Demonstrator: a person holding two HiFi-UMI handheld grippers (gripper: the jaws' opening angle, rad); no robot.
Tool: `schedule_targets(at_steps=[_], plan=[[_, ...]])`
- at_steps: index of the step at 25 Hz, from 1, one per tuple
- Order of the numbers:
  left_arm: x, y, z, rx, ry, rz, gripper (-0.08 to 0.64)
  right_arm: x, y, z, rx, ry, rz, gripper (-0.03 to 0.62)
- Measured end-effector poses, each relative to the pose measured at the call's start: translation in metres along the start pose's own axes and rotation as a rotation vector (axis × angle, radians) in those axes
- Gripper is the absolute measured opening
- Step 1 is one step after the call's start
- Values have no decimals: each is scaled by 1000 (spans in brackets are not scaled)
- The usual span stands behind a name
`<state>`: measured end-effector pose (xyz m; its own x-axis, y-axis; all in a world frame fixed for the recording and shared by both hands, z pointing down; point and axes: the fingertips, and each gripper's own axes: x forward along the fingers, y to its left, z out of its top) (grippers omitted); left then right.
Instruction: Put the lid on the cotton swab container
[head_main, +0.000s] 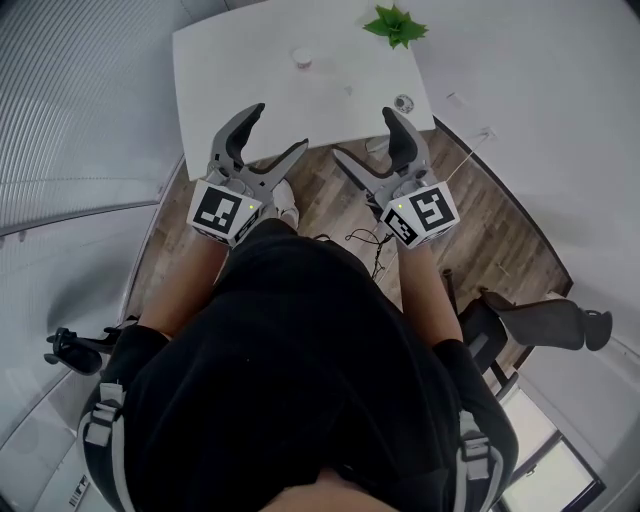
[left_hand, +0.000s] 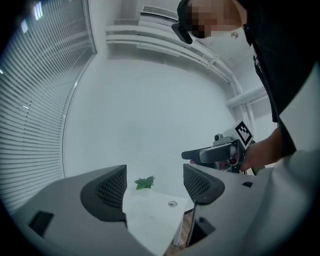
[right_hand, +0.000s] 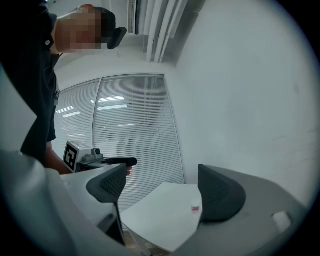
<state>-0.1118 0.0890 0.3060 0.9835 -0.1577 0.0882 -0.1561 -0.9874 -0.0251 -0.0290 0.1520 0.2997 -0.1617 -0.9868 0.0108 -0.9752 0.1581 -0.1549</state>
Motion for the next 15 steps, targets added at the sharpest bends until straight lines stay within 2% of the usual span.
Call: schedule_targets(at_steps=[15], plan=[[51, 110, 2, -33, -42, -23, 337, 109, -54, 5, 19, 16, -32, 448]])
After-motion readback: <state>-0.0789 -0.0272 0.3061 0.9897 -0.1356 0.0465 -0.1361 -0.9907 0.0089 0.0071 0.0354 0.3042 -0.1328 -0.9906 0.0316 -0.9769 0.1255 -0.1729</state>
